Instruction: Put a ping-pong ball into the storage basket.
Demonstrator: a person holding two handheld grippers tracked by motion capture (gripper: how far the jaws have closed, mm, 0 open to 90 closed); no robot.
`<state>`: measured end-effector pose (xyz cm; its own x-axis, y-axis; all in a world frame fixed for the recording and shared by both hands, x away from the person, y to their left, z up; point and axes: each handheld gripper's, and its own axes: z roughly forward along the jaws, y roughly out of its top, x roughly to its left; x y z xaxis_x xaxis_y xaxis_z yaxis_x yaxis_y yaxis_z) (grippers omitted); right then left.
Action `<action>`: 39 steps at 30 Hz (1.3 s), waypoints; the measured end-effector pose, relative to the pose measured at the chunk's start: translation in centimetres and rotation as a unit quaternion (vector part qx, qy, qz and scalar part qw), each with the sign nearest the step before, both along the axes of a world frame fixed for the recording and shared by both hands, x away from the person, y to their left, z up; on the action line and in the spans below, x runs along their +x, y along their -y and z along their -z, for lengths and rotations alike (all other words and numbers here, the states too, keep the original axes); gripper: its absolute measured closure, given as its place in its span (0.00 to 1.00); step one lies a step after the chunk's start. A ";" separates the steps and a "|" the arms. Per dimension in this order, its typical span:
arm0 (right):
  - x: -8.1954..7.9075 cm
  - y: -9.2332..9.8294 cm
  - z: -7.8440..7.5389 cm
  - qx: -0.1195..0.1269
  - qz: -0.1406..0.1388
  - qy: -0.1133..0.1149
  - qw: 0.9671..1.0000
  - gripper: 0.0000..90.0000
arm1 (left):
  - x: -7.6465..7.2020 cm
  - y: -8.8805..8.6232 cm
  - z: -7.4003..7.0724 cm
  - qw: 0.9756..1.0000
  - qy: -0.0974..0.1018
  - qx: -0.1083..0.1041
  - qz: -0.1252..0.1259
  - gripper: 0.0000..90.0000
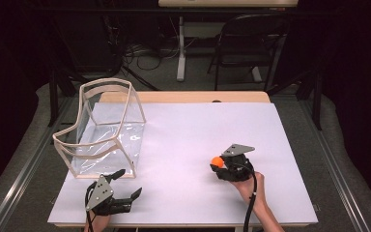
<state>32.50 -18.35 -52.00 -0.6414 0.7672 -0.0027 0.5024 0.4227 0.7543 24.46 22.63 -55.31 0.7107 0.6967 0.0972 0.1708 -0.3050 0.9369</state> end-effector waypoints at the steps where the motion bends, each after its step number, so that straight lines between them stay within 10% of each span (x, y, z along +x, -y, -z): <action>1: 0.0 0.0 -0.2 0.001 0.001 0.002 1.000 0.56 | 0.0 0.0 0.0 1.000 0.000 0.000 0.000 0.17; 39: 0.6 -1.9 -2.4 0.001 -0.022 0.014 1.000 0.56 | -0.1 -0.1 0.0 1.000 0.001 -0.001 -0.002 0.17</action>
<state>33.09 -16.47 -49.55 -0.6743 0.7382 -0.0200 0.4622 0.4430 0.7682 24.40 22.73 -55.28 0.7071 0.7004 0.0975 0.1695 -0.3018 0.9382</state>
